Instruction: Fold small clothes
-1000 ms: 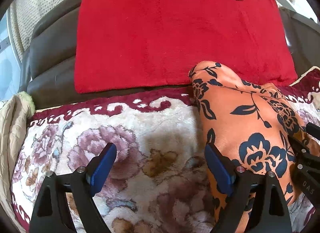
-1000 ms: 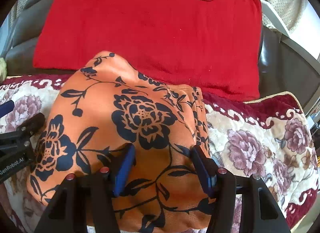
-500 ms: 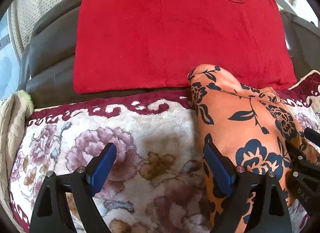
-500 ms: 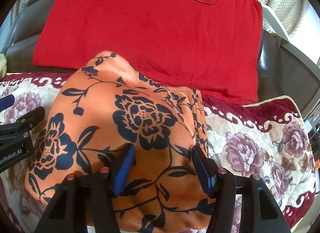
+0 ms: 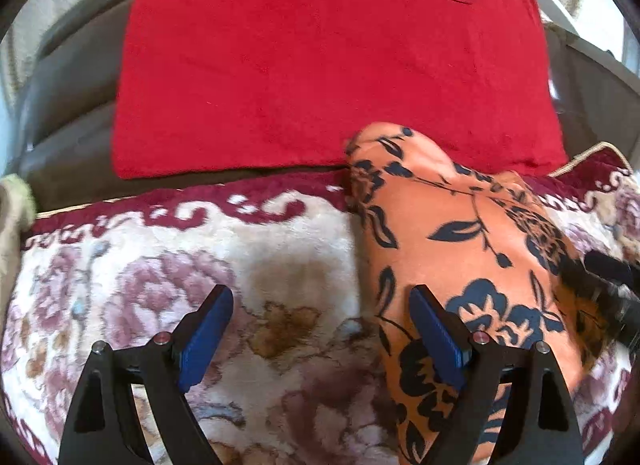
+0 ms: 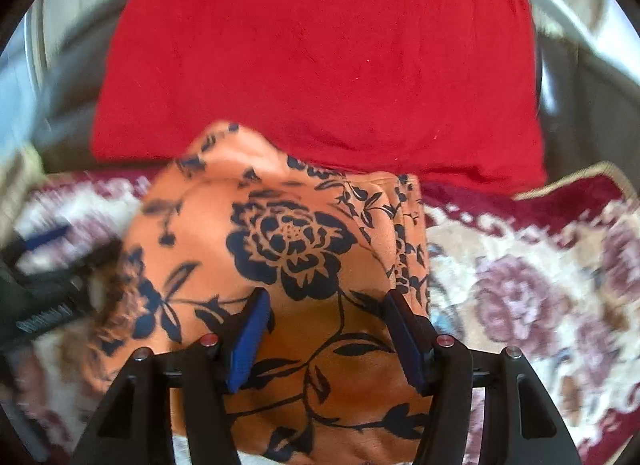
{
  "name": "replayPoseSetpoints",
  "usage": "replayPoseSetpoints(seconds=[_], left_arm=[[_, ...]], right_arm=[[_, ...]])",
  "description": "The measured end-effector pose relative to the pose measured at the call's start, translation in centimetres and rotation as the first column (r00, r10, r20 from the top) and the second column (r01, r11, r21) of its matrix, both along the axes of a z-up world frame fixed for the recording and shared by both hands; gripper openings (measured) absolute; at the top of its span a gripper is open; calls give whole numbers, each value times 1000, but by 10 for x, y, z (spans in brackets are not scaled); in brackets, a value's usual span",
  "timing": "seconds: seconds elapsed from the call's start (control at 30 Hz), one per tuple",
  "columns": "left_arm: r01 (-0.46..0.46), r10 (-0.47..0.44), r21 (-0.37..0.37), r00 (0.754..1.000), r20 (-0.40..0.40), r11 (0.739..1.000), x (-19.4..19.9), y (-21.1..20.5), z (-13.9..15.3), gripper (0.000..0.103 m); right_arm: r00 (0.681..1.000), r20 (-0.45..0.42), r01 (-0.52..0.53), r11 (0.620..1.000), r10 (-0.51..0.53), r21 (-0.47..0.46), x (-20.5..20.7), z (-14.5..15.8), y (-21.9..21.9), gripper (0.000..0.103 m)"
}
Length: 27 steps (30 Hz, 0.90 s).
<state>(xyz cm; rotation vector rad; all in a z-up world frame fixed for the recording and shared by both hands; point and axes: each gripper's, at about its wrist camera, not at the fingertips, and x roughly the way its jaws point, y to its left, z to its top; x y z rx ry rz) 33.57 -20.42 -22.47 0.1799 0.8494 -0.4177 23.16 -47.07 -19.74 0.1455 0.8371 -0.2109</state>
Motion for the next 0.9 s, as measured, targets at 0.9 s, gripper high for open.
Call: replayPoseSetpoints(seconds=[0.9], left_arm=[[84,-295,-471,870,-395,878,25,-8,-36,90]], right_arm=[[991,-12,86,574,-132,814,13,-86,-131,86]])
